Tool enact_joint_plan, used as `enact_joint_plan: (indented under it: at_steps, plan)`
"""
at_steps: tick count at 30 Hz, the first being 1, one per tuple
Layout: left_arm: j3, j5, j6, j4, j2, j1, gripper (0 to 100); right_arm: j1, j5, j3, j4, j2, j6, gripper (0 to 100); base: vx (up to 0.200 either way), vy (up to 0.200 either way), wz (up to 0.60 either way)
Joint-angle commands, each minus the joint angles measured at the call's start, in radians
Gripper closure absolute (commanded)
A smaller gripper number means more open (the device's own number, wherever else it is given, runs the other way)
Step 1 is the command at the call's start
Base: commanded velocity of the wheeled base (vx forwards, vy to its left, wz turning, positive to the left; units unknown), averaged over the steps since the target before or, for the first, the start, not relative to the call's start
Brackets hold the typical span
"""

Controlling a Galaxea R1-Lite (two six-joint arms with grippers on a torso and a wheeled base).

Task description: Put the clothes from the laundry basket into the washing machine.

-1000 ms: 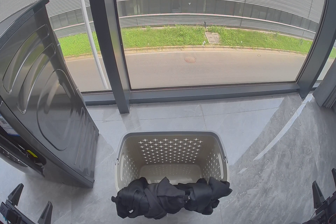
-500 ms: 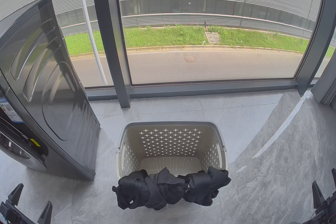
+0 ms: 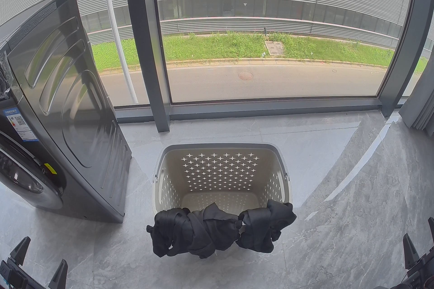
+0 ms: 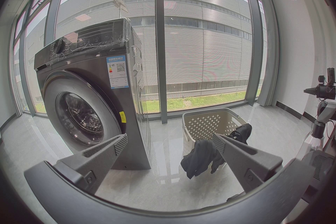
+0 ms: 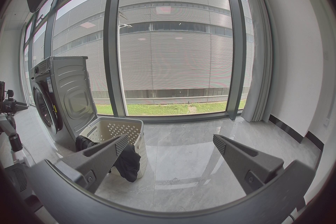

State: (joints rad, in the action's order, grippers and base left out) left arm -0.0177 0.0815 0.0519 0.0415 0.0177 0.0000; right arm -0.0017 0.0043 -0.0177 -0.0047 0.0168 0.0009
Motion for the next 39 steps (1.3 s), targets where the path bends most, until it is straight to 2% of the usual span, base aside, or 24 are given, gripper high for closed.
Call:
enact_joint_plan:
  at_steps: [1, 39]
  plan:
    - [0.018, 0.000, -0.004, 0.000, -0.018, 0.000, 0, 0.000, 0.000, 0.018, -0.001, -0.015, 0.001, 0, 0.000, 0.000, 0.00]
    - [0.018, 0.001, -0.004, 0.000, -0.018, 0.000, 0, 0.000, 0.000, 0.018, 0.000, -0.015, 0.001, 0, 0.000, 0.195, 0.00]
